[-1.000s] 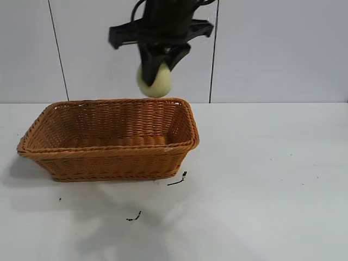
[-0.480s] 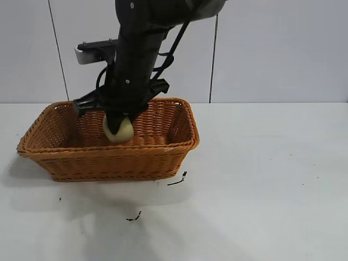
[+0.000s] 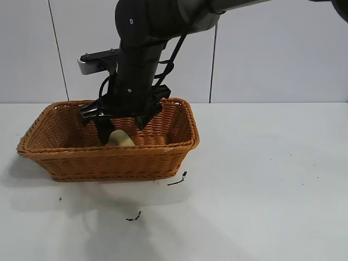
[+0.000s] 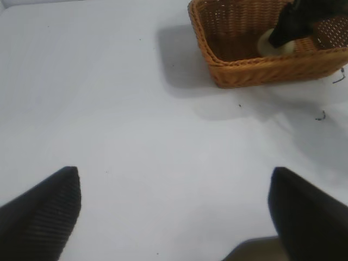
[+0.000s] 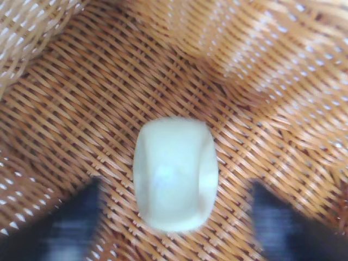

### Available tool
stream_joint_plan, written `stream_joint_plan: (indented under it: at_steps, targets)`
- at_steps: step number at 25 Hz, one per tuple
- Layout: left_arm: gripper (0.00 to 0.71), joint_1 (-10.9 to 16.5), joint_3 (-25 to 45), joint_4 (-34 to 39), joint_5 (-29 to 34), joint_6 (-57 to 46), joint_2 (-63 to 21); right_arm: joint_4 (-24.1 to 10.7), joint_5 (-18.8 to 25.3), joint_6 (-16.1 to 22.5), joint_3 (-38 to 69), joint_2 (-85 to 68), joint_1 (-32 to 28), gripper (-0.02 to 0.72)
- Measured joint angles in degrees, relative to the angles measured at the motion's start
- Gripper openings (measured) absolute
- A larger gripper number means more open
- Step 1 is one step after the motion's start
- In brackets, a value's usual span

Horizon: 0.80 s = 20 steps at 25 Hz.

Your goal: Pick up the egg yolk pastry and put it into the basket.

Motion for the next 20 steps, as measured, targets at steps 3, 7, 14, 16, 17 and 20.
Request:
stream_joint_plan:
  at_steps: [3, 7, 14, 16, 17, 20]
  targets:
    - [0.696, 0.0, 0.0, 0.0, 0.0, 0.0, 0.0, -0.1, 5.0, -0.1, -6.8, -0.2, -0.2, 0.693]
    - [0.696, 0.0, 0.0, 0.0, 0.0, 0.0, 0.0, 0.1, 7.1, -0.2, -11.7, -0.4, -1.9, 0.693]
    - [0.696, 0.0, 0.0, 0.0, 0.0, 0.0, 0.0, 0.2, 11.0, -0.5, -12.2, -0.5, -12.1, 0.693]
    - [0.696, 0.0, 0.0, 0.0, 0.0, 0.0, 0.0, 0.1, 11.5, -0.5, -12.2, -0.5, -16.2, 0.693]
    - [0.696, 0.0, 0.0, 0.0, 0.0, 0.0, 0.0, 0.1, 11.8, -0.5, -12.2, -0.5, -17.9, 0.693]
    - [0.696, 0.0, 0.0, 0.0, 0.0, 0.0, 0.0, -0.1, 13.3, -0.5, -12.2, -0.5, -23.6, 0.693]
